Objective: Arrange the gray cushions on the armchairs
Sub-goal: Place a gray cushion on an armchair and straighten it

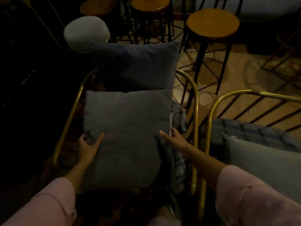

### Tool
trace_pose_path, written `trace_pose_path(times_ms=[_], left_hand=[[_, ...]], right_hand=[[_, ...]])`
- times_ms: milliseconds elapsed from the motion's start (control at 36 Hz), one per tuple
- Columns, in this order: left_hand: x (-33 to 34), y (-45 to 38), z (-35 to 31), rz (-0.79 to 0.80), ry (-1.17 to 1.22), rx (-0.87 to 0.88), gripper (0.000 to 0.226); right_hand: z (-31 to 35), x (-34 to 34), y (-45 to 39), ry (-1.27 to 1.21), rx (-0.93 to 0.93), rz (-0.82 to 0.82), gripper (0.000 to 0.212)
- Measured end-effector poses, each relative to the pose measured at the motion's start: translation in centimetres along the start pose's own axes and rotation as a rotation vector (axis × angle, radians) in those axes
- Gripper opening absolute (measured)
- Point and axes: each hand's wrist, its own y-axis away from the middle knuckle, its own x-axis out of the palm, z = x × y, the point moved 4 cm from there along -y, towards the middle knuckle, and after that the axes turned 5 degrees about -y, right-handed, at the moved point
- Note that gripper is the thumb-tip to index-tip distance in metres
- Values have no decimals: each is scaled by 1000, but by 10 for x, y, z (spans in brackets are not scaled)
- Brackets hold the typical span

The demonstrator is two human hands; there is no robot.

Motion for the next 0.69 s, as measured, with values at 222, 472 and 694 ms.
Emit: trace_pose_path(times_ms=[222, 472, 694], left_hand=[[-12, -38, 9, 260, 146, -135, 115], [-36, -45, 4, 417, 126, -272, 143], [-14, 14, -43, 385, 180, -174, 115]], right_hand=[[-12, 31, -9, -200, 103, -112, 111], [7, 16, 17, -269, 23, -69, 100], [-9, -51, 60, -309, -4, -154, 84]])
